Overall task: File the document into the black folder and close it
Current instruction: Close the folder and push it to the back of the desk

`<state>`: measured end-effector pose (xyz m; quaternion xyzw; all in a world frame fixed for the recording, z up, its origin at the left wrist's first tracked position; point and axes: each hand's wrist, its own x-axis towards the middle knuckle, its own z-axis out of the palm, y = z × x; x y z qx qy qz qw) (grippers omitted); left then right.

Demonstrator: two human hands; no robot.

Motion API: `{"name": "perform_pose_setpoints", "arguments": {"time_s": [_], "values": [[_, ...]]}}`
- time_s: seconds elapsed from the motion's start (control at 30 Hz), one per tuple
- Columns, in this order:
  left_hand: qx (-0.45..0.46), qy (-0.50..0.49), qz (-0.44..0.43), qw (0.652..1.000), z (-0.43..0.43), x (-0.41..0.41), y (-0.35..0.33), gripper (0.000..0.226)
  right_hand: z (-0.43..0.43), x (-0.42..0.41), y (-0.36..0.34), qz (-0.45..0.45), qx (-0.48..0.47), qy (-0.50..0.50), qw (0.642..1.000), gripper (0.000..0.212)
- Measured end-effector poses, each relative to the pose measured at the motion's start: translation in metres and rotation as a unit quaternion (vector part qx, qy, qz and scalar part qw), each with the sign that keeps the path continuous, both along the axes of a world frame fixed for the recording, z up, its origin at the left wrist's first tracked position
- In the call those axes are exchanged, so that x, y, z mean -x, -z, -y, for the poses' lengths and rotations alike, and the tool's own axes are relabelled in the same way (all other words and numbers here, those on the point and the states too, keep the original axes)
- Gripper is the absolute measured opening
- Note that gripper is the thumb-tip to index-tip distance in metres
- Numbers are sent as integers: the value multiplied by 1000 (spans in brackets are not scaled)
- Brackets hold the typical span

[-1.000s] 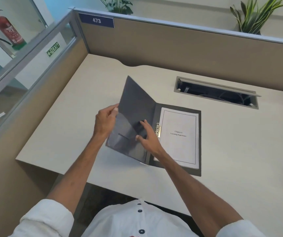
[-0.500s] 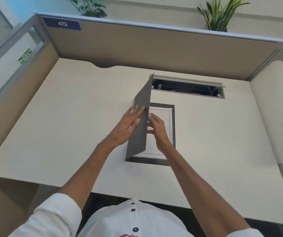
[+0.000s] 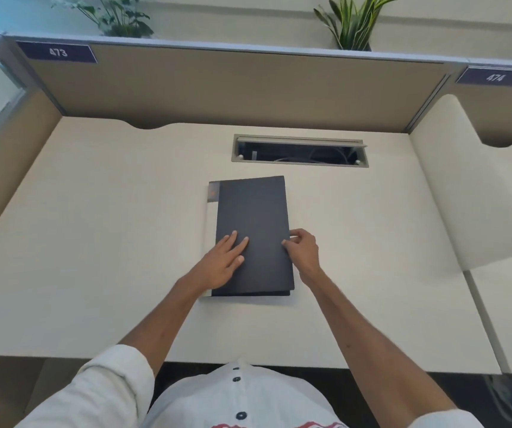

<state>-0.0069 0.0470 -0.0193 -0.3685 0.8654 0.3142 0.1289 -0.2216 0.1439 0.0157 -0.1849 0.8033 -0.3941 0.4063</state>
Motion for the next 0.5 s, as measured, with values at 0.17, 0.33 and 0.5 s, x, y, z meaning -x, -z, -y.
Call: {"name": "perform_pose_setpoints", "arguments": {"time_s": [0.17, 0.33, 0.5], "values": [[71, 31, 42, 996, -3, -1, 10, 63, -6, -7, 11, -134, -59, -110, 983, 50], [123, 49, 65, 989, 1, -2, 14, 63, -8, -20, 22, -259, -110, -293, 914, 55], [126, 47, 52, 990, 3, -11, 20, 68, -6, -27, 29, -307, -118, -335, 883, 62]]}}
